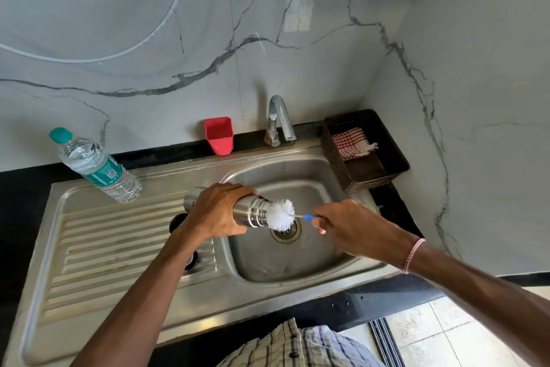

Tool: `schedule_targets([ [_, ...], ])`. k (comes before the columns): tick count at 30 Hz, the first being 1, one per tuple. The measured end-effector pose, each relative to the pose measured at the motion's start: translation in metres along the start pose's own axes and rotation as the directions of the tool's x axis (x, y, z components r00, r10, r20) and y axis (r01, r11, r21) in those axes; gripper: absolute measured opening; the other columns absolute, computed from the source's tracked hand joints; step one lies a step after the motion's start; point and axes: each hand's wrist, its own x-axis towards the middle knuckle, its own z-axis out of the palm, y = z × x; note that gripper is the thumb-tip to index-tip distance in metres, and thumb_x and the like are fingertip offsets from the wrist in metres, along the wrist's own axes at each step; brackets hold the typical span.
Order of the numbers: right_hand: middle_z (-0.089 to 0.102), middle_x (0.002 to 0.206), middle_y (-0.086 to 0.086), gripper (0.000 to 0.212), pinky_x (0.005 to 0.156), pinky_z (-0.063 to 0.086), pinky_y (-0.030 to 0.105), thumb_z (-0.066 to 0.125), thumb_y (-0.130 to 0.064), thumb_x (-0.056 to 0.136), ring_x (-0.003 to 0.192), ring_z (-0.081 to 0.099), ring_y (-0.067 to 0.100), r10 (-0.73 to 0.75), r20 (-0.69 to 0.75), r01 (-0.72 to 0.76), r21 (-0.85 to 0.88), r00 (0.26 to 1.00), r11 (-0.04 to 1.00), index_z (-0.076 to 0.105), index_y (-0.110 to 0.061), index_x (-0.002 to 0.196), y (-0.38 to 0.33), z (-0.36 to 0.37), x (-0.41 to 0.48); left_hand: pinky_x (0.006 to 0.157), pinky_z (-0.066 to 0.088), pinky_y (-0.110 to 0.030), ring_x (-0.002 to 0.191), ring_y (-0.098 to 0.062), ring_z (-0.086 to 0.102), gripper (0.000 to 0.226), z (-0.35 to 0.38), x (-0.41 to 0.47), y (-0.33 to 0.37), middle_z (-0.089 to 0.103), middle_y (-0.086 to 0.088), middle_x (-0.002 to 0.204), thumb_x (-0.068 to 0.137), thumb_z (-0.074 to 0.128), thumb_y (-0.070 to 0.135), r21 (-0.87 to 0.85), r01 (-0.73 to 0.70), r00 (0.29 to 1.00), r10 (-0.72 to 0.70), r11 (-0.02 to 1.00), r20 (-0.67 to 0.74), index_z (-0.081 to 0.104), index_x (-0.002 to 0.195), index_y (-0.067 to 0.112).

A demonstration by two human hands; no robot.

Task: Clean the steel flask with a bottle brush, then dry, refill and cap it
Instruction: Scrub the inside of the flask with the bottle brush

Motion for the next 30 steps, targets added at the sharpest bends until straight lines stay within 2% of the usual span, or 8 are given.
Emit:
schedule_targets([
  [4, 0.064, 0.080, -0.005, 0.034, 0.065, 0.044, 0.028, 0.049, -0.037, 0.105, 0.070, 0.059, 0.009, 0.076, 0.165, -0.110, 0.208, 0.983, 0.972, 0.068, -0.024, 0.080, 0.009, -0.011, -0.007, 0.087, 0.053, -0.036, 0.087, -0.012, 0.069, 0.070, -0.002, -0.002, -0.005, 0.073, 0.015, 0.102, 0.052, 0.086, 0.045, 0.027, 0.008, 1.000, -0.008, 1.000, -0.001, 0.064, 0.119, 0.036],
  [7, 0.043, 0.057, -0.007, 0.034, 0.046, 0.028, 0.023, 0.050, -0.036, 0.106, 0.044, 0.035, 0.008, 0.127, 0.268, -0.231, 0.405, 0.955, 0.885, 0.069, -0.020, 0.083, 0.016, -0.015, -0.014, 0.088, 0.054, -0.039, 0.090, -0.013, 0.069, 0.072, -0.002, -0.003, -0.009, 0.074, 0.014, 0.104, 0.053, 0.085, 0.047, 0.022, 0.028, 1.000, -0.028, 0.999, -0.006, 0.062, 0.121, 0.037],
  [11, 0.030, 0.050, -0.006, 0.033, 0.043, 0.019, 0.025, 0.048, -0.037, 0.106, 0.043, 0.022, 0.011, 0.167, 0.371, -0.348, 0.498, 0.913, 0.795, 0.067, -0.016, 0.090, 0.028, -0.016, -0.016, 0.086, 0.055, -0.040, 0.090, -0.014, 0.070, 0.073, -0.004, -0.002, -0.010, 0.074, 0.013, 0.104, 0.053, 0.088, 0.046, 0.035, 0.040, 0.999, -0.040, 0.999, -0.012, 0.063, 0.121, 0.037],
  [14, 0.051, 0.065, -0.008, 0.036, 0.056, 0.039, 0.029, 0.045, -0.043, 0.106, 0.057, 0.048, 0.013, 0.098, 0.252, -0.178, 0.317, 0.963, 0.932, 0.066, -0.025, 0.083, 0.030, -0.024, -0.018, 0.083, 0.054, -0.038, 0.090, -0.015, 0.070, 0.073, -0.007, -0.002, -0.012, 0.075, 0.014, 0.105, 0.052, 0.090, 0.044, 0.038, 0.062, 0.998, -0.061, 0.997, -0.029, 0.064, 0.120, 0.037],
  [16, 0.057, 0.076, -0.008, 0.028, 0.064, 0.046, 0.028, 0.038, -0.041, 0.108, 0.067, 0.057, 0.011, 0.005, 0.099, -0.005, 0.000, 0.995, 1.000, 0.056, -0.027, 0.091, 0.032, -0.025, -0.022, 0.081, 0.053, -0.036, 0.090, -0.015, 0.069, 0.073, -0.008, -0.002, -0.014, 0.074, 0.014, 0.105, 0.052, 0.091, 0.043, 0.044, 0.090, 0.995, -0.089, 0.995, -0.035, 0.065, 0.120, 0.038],
  [19, 0.057, 0.068, -0.002, 0.011, 0.045, 0.038, 0.032, 0.046, -0.029, 0.104, 0.050, 0.055, 0.018, -0.188, -0.206, 0.052, -0.531, 0.960, 0.846, 0.052, -0.021, 0.109, 0.028, -0.014, -0.025, 0.072, 0.046, -0.030, 0.085, -0.018, 0.069, 0.070, -0.010, -0.002, -0.016, 0.074, 0.013, 0.101, 0.052, 0.090, 0.043, 0.059, 0.152, 0.987, -0.148, 0.987, -0.067, 0.066, 0.117, 0.038],
  [25, 0.049, 0.057, 0.000, 0.010, 0.042, 0.017, 0.026, 0.061, -0.027, 0.099, 0.035, 0.046, 0.022, -0.251, -0.351, -0.022, -0.620, 0.902, 0.784, 0.063, -0.017, 0.098, 0.014, -0.010, -0.014, 0.066, 0.050, -0.027, 0.080, -0.016, 0.071, 0.068, -0.005, -0.011, -0.012, 0.075, 0.016, 0.101, 0.058, 0.088, 0.052, 0.004, 0.139, 0.984, -0.138, 0.990, -0.114, 0.061, 0.118, 0.037],
  [30, 0.046, 0.047, -0.002, 0.019, 0.041, 0.013, 0.023, 0.051, -0.036, 0.103, 0.033, 0.030, 0.019, -0.298, -0.224, 0.081, -0.661, 0.928, 0.746, 0.060, -0.022, 0.094, 0.019, -0.027, -0.008, 0.064, 0.047, -0.027, 0.079, -0.020, 0.071, 0.065, -0.009, -0.018, -0.012, 0.075, 0.016, 0.097, 0.055, 0.085, 0.046, 0.041, 0.120, 0.986, -0.114, 0.992, -0.125, 0.063, 0.115, 0.038],
])
